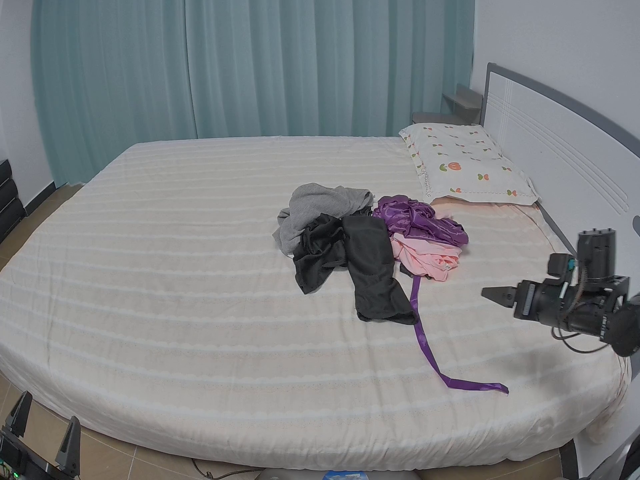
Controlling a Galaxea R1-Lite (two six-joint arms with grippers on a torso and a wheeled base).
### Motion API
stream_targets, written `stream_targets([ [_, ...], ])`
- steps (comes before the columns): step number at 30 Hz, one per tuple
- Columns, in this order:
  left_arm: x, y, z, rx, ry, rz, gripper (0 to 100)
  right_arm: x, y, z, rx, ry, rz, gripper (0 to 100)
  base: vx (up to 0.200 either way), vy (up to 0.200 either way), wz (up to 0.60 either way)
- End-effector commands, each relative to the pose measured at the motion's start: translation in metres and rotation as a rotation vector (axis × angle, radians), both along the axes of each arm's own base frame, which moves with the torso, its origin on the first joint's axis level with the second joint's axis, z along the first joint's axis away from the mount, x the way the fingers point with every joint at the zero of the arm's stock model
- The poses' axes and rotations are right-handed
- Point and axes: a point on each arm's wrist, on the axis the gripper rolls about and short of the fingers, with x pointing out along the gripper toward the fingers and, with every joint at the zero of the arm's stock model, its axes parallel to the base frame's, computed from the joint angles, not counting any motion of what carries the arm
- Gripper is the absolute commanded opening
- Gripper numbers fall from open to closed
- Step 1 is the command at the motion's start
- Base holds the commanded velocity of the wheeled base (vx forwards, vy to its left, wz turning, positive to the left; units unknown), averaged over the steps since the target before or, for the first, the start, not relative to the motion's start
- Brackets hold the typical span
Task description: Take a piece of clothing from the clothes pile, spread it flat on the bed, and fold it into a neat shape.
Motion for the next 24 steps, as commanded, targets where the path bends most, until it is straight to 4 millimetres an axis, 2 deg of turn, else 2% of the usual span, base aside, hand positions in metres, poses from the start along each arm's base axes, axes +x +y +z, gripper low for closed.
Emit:
stream_targets([
  [1, 0.001, 0.000, -0.005, 0.000, 0.006, 0.000, 100, 0.108, 0.053, -0.105, 0.084, 0.174, -0.045, 100, 0.000, 0.000, 0.00],
  [7, 0.001, 0.000, -0.005, 0.000, 0.008, 0.000, 100, 0.141, 0.069, -0.138, 0.071, 0.171, -0.074, 100, 0.000, 0.000, 0.00],
  [11, 0.001, 0.000, -0.005, 0.000, 0.008, 0.000, 100, 0.154, 0.074, -0.153, 0.072, 0.169, -0.073, 100, 0.000, 0.000, 0.00],
  [18, 0.001, 0.000, -0.005, 0.000, 0.008, 0.000, 100, 0.171, 0.090, -0.156, 0.099, 0.160, -0.047, 100, 0.000, 0.000, 0.00],
  [20, 0.001, 0.000, -0.005, 0.000, 0.008, 0.000, 100, 0.179, 0.105, -0.169, 0.082, 0.176, -0.036, 100, 0.000, 0.000, 0.00],
  [24, 0.001, 0.000, -0.005, 0.000, 0.008, 0.000, 100, 0.183, 0.111, -0.173, 0.080, 0.168, -0.026, 100, 0.000, 0.000, 0.00],
])
